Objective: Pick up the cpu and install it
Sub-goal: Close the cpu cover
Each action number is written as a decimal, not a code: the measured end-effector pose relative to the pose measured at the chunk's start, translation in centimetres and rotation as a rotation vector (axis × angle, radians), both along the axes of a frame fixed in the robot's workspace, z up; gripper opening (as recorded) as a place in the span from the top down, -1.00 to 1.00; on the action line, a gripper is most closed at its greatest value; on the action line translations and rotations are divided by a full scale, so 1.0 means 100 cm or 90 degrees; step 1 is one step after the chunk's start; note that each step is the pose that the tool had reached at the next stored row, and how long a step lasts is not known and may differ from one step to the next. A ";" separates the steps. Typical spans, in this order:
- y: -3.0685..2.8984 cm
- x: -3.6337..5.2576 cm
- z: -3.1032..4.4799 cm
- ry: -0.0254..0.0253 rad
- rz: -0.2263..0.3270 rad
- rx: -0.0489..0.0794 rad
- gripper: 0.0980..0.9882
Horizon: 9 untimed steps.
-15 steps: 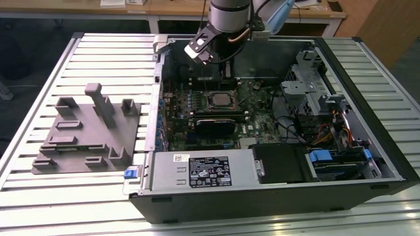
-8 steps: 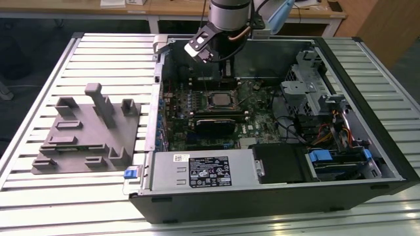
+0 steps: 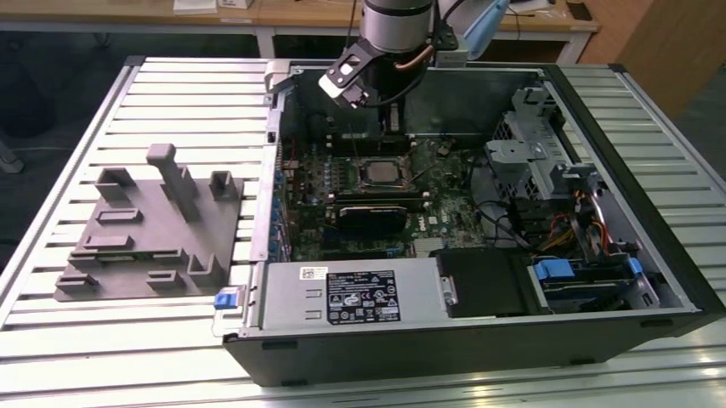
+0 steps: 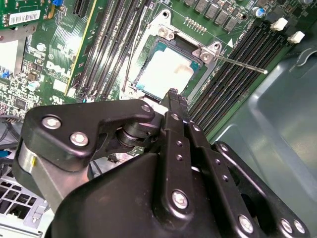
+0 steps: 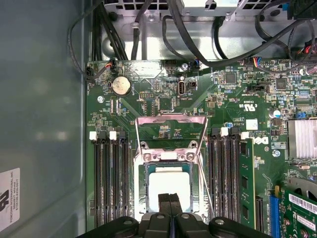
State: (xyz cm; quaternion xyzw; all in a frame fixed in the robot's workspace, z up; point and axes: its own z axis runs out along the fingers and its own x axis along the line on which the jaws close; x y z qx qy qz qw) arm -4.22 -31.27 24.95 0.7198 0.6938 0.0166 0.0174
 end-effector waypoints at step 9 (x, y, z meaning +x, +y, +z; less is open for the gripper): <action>0.0000 0.0000 0.0092 0.0000 0.000 0.000 0.98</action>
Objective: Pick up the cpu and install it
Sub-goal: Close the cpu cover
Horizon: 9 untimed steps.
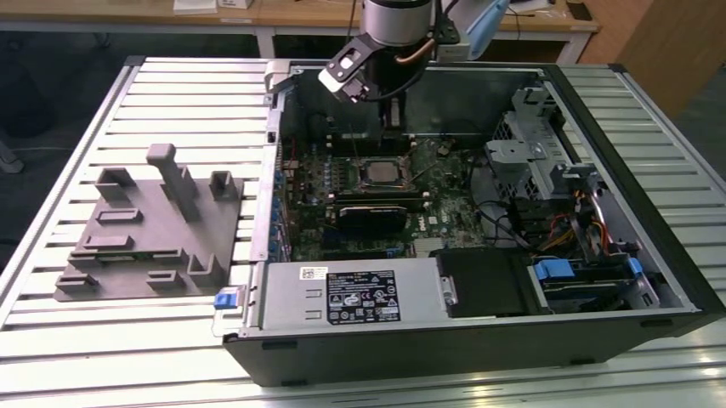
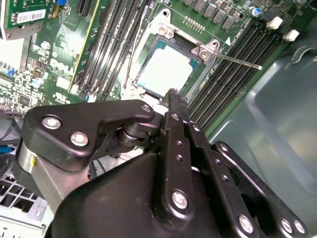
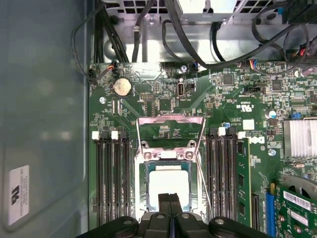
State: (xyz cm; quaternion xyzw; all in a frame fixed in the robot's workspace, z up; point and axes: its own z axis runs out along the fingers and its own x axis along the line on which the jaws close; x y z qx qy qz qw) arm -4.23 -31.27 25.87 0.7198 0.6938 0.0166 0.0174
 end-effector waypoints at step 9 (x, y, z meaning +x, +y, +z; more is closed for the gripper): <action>0.0000 0.0006 0.0033 0.0000 0.000 0.000 0.98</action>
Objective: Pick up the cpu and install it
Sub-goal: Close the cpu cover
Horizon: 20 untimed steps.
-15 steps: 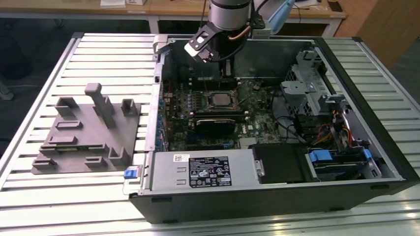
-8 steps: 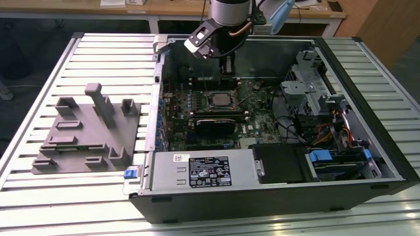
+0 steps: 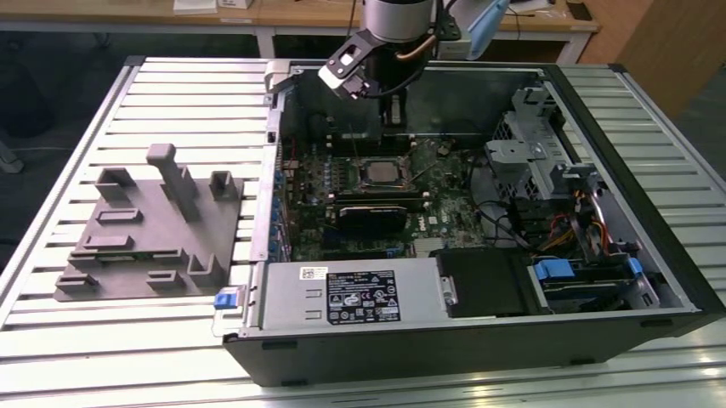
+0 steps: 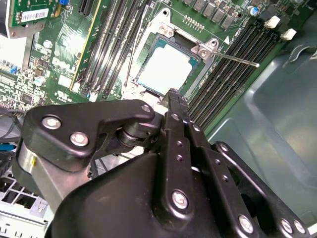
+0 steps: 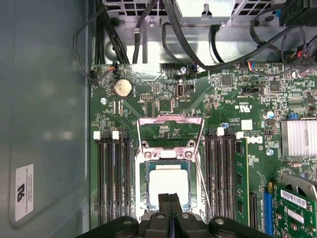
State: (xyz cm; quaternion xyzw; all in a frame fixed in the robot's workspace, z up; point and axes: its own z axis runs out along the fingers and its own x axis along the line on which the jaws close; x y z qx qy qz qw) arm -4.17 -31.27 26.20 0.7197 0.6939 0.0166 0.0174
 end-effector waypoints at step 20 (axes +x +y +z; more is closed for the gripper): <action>0.0000 0.0575 0.0000 0.0000 0.000 0.000 0.98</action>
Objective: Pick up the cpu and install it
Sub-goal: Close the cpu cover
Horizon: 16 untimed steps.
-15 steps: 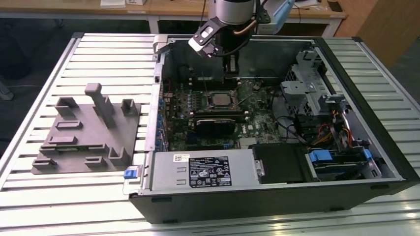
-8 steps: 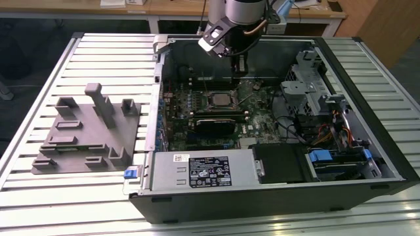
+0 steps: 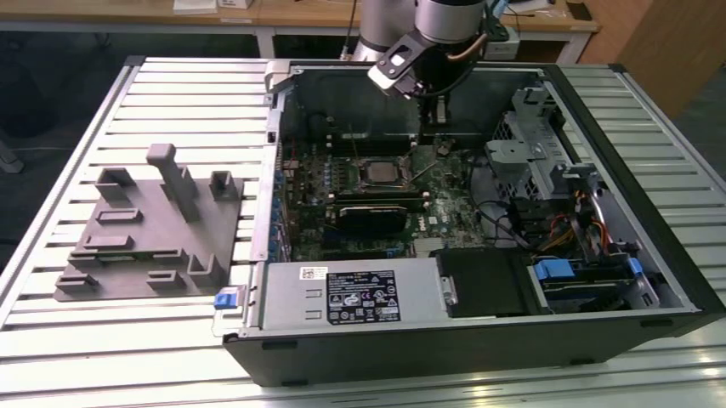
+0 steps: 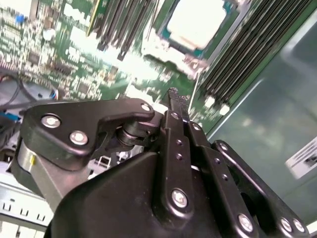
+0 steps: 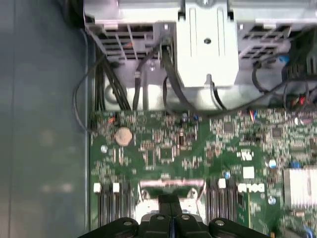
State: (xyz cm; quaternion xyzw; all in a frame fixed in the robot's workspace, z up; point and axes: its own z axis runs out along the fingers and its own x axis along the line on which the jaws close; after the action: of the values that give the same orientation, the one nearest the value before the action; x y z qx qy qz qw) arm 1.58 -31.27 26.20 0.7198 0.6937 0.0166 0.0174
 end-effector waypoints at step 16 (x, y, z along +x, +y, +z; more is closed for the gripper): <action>0.0000 0.0341 -0.0028 0.0000 0.000 0.000 0.98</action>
State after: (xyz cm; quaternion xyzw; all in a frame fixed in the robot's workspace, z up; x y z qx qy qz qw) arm 4.99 -31.27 25.92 0.7198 0.6938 0.0166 0.0174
